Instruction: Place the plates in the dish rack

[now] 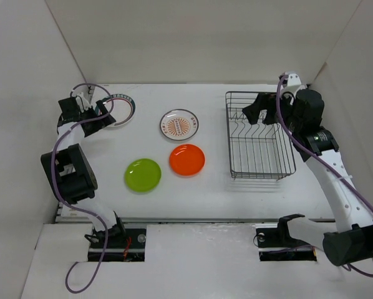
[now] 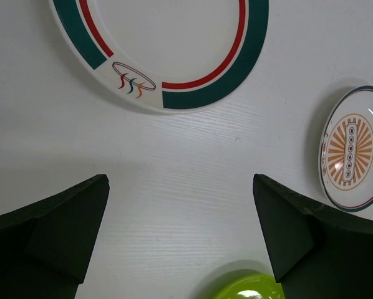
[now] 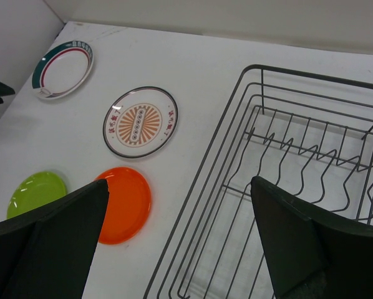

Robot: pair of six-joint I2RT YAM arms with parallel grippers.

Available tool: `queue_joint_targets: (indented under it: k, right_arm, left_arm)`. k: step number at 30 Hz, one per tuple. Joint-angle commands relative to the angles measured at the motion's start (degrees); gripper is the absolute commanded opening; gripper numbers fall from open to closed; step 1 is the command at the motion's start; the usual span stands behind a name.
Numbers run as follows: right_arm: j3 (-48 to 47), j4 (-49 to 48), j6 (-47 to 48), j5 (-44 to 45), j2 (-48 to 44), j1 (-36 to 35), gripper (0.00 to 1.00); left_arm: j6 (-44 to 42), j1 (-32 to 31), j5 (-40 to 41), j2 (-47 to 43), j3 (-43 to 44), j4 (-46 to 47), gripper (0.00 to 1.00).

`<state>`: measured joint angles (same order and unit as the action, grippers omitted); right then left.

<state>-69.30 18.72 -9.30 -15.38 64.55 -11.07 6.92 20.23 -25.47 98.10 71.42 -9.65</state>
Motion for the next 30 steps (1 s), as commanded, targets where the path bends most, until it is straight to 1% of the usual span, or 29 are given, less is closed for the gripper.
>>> queue_joint_targets:
  k: [1, 6, 7, 8, 9, 12, 16, 20, 22, 25, 30]
  right_arm:
    - [-0.22, -3.95, 0.07, -0.88, -0.31, -0.79, 1.0]
    - [-0.22, -3.95, 0.6, -0.36, 0.22, -1.32, 1.0]
    - [-0.22, -3.95, 0.6, -0.36, 0.22, -1.32, 1.0]
    - [-0.22, -3.95, 0.6, -0.36, 0.22, -1.32, 1.0]
    - [-0.22, -3.95, 0.6, -0.36, 0.22, -1.32, 1.0]
    - [-0.22, -3.43, 1.12, 0.43, 0.22, -1.85, 1.0]
    - [-0.22, -3.43, 1.65, 1.84, 0.22, -2.38, 1.0]
    - [-0.22, -3.43, 1.65, 3.77, 1.28, -2.9, 1.0]
    - [-0.22, -3.43, 2.18, 4.38, 2.59, -3.43, 1.0]
    - [-0.75, -3.43, 2.18, 4.39, 3.21, -3.43, 1.0]
    - [-0.75, -3.43, 2.18, 4.39, 4.97, -3.96, 1.0]
  left_arm:
    - [2.83, 0.95, -3.63, 1.81, 1.36, 4.55, 1.0]
    - [4.24, 0.95, -1.24, 6.56, -0.05, 9.56, 1.0]
    - [6.07, 0.95, -1.24, 8.31, -0.05, 10.69, 0.99]
    - [6.87, 0.95, -1.24, 8.33, -0.05, 10.7, 0.99]
    - [7.49, 0.95, -1.24, 10.16, 0.56, 11.4, 0.97]
    - [9.25, 0.95, -1.24, 13.15, 0.56, 12.11, 0.97]
    - [11.27, 0.95, 0.51, 16.49, 2.67, 12.81, 0.97]
    - [13.9, 0.95, 1.04, 18.26, 3.9, 13.43, 0.96]
    - [14.96, 0.95, 1.04, 18.96, 4.43, 13.43, 0.92]
    - [17.5, 0.95, 1.57, 19.58, 5.14, 13.43, 0.9]
    - [19.89, 0.95, 0.51, 21.6, 7.24, 13.52, 0.8]
